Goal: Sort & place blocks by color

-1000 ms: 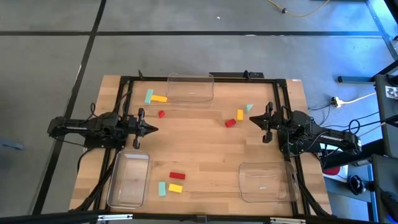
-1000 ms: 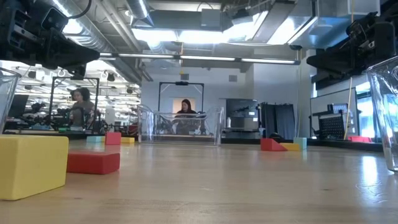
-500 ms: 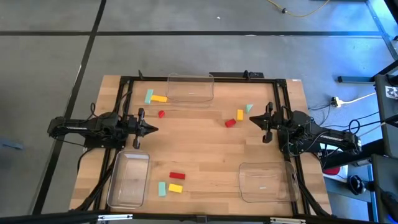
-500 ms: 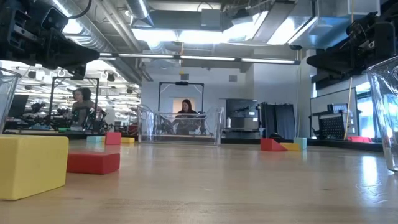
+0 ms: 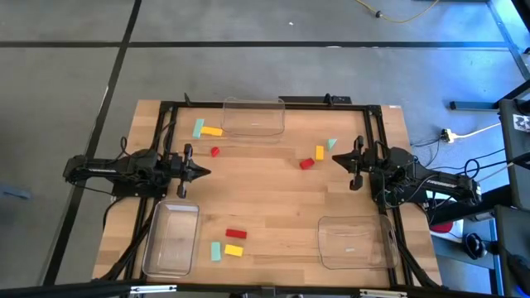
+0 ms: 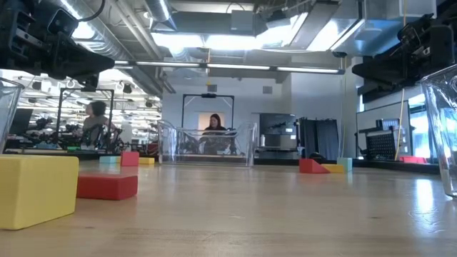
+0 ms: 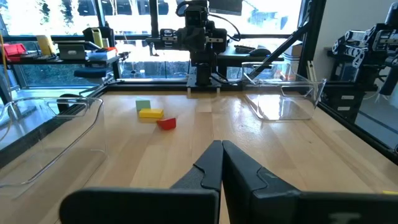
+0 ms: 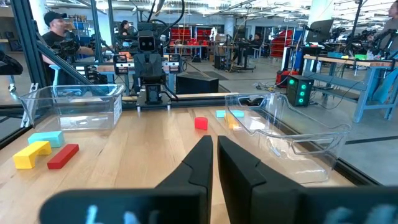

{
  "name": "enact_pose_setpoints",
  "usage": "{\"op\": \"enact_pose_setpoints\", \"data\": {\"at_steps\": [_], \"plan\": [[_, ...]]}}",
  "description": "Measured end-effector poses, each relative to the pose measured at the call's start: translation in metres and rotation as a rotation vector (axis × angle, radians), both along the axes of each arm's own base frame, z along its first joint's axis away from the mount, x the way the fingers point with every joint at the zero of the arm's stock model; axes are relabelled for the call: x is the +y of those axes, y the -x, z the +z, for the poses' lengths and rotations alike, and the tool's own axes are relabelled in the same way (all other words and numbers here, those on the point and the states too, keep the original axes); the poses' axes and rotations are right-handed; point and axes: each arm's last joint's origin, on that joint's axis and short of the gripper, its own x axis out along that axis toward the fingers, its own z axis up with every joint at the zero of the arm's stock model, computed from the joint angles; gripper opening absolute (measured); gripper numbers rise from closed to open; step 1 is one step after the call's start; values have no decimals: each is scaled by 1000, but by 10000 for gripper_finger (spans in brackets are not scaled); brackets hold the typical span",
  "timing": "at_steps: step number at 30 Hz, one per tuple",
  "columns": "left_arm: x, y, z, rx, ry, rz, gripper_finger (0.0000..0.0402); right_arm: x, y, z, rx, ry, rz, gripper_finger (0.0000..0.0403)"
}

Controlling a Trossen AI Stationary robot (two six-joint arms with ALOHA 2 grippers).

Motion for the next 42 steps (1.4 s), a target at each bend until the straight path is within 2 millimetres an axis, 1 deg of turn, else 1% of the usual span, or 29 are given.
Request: {"op": "enact_pose_setpoints", "data": {"at_steps": [42], "plan": [[0, 0, 4, -47, 2, 15, 0, 0, 0, 0, 0, 0, 0, 28]]}}
